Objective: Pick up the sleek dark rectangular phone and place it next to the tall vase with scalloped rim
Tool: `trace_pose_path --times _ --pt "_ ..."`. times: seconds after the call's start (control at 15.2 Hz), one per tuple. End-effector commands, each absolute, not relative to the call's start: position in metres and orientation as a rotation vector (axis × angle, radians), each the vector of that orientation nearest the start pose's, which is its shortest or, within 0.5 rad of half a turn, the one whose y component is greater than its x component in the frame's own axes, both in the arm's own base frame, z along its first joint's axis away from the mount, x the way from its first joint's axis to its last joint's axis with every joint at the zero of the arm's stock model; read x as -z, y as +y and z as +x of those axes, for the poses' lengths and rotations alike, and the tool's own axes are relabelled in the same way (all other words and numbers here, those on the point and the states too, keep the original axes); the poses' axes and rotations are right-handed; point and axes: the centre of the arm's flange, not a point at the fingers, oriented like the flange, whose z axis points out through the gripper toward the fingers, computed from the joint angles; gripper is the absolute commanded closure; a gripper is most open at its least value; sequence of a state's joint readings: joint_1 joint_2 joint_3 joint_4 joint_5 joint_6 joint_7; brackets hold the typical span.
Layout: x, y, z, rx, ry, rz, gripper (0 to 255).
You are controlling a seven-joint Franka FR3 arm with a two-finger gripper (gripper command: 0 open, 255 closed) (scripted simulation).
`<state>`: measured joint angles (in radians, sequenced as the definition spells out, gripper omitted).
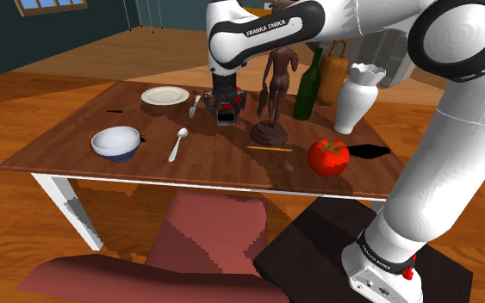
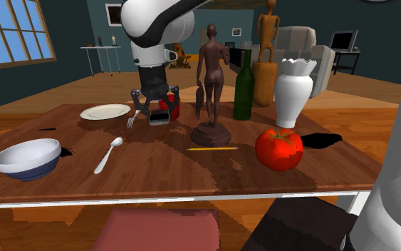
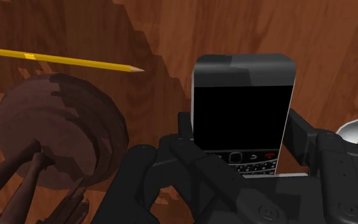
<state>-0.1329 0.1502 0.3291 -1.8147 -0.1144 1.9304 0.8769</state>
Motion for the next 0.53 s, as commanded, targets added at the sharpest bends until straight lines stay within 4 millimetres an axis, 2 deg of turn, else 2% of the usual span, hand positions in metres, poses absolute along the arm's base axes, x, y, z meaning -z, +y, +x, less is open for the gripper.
trace_pose_path --times 0.0,0.46 --pt "-0.468 0.1 0.59 0.012 1.011 -3.041 255" --pt "-0.505 0.1 0.59 0.012 1.011 -3.041 255"
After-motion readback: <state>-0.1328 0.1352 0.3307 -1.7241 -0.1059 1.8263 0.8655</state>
